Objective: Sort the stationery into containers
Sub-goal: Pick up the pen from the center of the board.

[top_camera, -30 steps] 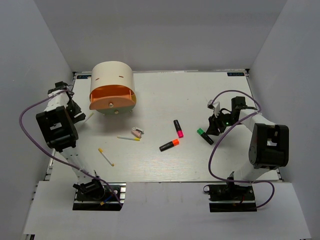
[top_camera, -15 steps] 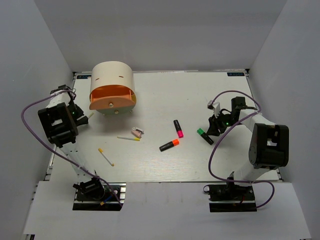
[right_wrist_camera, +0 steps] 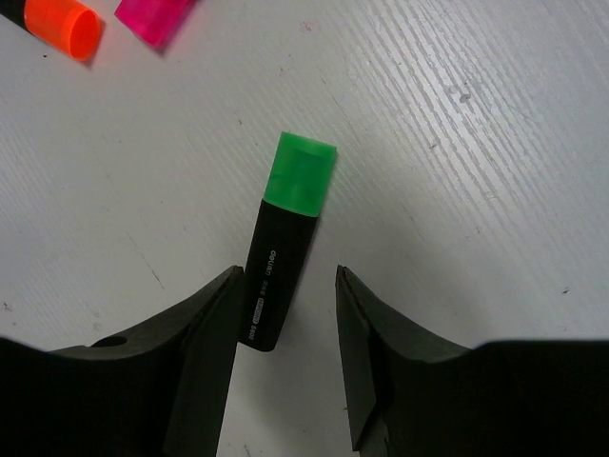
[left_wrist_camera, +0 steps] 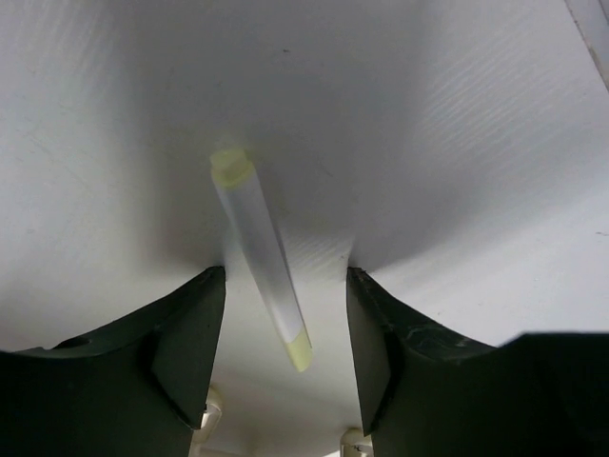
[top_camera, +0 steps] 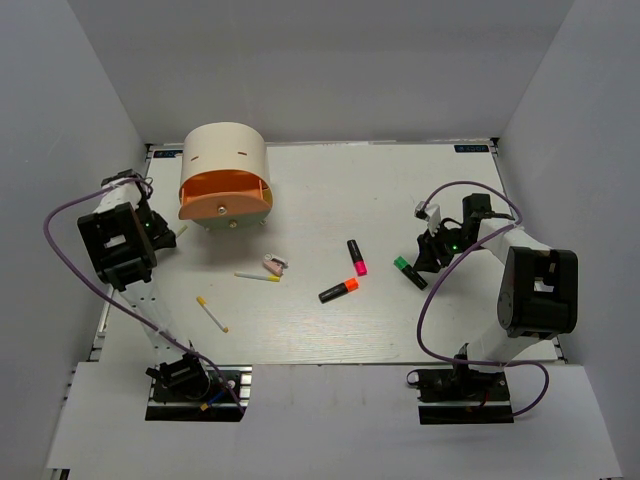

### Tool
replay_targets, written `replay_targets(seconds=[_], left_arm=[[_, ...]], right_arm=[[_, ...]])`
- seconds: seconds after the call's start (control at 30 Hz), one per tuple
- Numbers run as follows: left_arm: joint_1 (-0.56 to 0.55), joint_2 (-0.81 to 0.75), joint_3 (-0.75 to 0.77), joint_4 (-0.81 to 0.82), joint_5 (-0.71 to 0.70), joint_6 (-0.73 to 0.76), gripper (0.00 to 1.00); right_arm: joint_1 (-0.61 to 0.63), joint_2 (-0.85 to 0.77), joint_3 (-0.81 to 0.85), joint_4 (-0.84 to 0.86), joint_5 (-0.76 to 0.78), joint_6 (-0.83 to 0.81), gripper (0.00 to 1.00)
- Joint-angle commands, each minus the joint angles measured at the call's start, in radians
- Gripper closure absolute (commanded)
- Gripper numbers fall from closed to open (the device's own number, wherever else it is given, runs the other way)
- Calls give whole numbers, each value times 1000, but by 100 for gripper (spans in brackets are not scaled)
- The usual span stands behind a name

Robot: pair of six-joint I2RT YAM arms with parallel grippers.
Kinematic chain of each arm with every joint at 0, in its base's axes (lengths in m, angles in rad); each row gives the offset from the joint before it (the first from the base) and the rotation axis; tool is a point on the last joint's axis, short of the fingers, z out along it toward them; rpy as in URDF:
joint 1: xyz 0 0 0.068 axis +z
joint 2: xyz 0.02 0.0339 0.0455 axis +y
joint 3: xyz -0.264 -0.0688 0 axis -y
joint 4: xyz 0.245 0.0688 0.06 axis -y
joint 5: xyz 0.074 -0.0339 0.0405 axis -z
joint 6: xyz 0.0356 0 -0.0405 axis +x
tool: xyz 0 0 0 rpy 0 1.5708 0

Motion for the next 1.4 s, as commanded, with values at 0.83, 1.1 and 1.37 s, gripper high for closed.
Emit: replay_targets(seconds=[0.83, 1.1, 1.37], left_arm=[[-14, -281, -278, 155, -127, 175, 100], [-23, -528, -447, 142, -119, 308, 100], [-23, -836, -565, 83, -86, 415, 100]], right_arm=[[-2, -49, 36, -35, -18, 1, 51], [-3, -66, 30, -32, -42, -4, 51], [-2, -72, 33, -41, -61, -19, 51]])
